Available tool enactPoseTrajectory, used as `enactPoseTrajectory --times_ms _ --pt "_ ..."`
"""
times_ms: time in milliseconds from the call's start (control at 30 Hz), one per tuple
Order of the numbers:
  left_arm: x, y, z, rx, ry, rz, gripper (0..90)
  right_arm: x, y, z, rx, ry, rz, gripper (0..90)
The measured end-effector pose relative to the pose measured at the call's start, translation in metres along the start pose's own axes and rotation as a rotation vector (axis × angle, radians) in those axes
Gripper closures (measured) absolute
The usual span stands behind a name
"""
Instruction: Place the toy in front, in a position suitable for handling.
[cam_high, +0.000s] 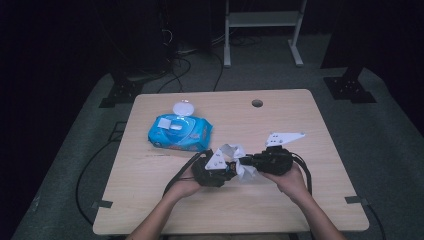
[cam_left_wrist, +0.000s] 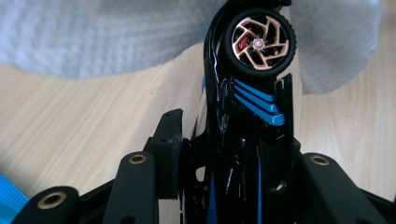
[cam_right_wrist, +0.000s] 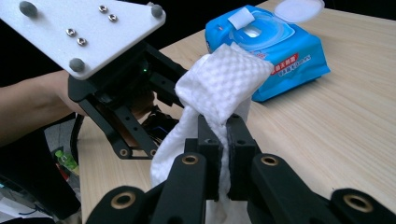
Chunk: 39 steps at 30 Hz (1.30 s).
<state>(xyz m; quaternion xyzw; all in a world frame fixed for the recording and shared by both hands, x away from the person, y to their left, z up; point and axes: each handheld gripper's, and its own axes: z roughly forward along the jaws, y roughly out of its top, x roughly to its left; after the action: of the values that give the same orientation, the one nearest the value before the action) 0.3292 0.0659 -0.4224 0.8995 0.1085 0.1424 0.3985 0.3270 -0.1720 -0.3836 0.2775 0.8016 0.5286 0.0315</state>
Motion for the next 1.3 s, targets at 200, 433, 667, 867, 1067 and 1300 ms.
enactPoseTrajectory --times_ms 200,433,667,867,1067,1300 --pt "0.002 -0.003 -0.004 -0.041 0.004 -0.019 56.4 -0.006 -0.002 -0.003 0.008 -0.024 -0.004 86.3" --pt "0.001 -0.004 -0.001 -0.028 0.003 -0.004 56.4 -0.009 -0.005 -0.003 0.023 -0.051 0.004 86.3" --pt "0.002 -0.004 -0.006 -0.081 -0.011 -0.033 56.4 0.002 0.004 -0.001 -0.009 0.0 -0.031 86.3" --pt "0.004 -0.005 -0.01 -0.111 -0.022 -0.06 56.3 -0.01 -0.004 -0.009 -0.03 -0.02 0.02 86.3" --pt "0.006 -0.005 -0.012 -0.14 -0.029 -0.067 56.4 -0.004 0.003 -0.011 -0.056 -0.006 0.002 86.3" --pt "0.007 -0.007 -0.013 -0.139 -0.028 -0.08 56.4 -0.013 -0.006 -0.009 -0.042 -0.015 0.042 86.3"
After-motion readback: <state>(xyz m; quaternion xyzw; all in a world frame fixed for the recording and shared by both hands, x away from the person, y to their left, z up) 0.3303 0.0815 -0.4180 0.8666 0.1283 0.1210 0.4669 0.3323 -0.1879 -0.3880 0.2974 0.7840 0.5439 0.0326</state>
